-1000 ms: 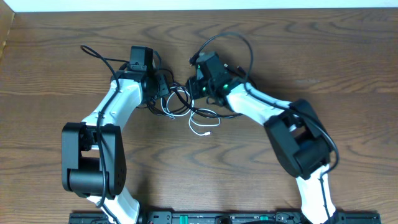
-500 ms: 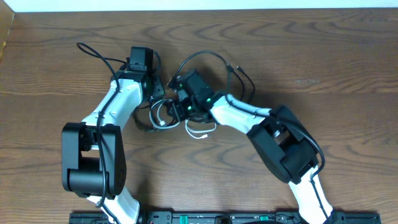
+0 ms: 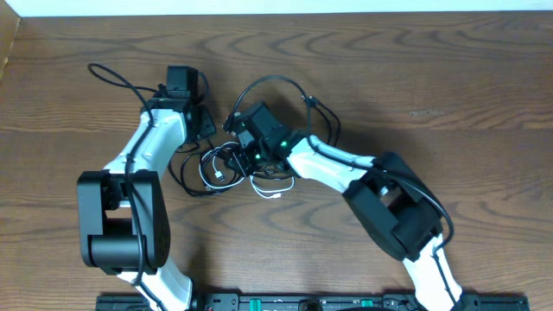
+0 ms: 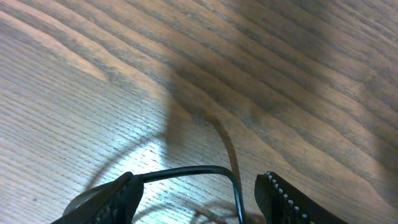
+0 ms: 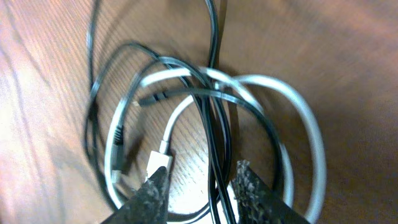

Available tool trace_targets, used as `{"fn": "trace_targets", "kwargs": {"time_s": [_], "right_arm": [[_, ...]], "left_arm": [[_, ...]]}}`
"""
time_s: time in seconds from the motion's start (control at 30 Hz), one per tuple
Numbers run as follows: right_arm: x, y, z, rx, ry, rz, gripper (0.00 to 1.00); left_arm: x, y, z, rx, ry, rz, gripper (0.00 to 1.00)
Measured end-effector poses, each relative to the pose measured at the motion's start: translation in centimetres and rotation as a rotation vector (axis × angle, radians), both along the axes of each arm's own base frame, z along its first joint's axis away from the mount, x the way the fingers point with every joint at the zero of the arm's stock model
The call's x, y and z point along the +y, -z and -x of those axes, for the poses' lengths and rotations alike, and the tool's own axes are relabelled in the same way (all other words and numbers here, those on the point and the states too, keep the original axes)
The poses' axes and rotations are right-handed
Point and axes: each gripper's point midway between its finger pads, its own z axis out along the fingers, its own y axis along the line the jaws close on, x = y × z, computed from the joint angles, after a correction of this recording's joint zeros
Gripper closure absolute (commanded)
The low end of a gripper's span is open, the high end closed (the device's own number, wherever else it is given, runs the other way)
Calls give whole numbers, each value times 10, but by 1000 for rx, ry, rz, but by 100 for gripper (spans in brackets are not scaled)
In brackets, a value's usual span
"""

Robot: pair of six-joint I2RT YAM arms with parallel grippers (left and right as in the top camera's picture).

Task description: Untangle cables

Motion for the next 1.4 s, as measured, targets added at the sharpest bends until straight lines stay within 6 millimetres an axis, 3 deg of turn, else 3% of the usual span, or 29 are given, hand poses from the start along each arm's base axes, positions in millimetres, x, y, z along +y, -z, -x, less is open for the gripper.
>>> {"fn": "trace_targets", "kwargs": {"time_s": [0.17,0.37,0.57,0.73,0.87,1.03,1.23,1.4], "right_arm": [[-11,-33,-16,-46,28,-30,58],[-41,-16,-26,-58,121,119,43],[-58,-6,-30,-74,168,213,63],[-71,7,-7,23,139,282,65],[-69,10,22,98,0,275,56],[-60,2,46,148,-151,193,38],[-58,-29,56,144,-243,103,34],[-66,-26,75,186,-279,159,28]], "left_arm": [[2,1,0,0,-11,48,37],[-2,1,0,0,-3,68,37],[-3,1,0,0,-2,72,38],[-4,1,0,0,0,77,37],[-4,1,0,0,0,79,37],[-5,1,0,0,1,79,37],[-5,1,0,0,1,79,37],[-5,1,0,0,1,80,37]]}}
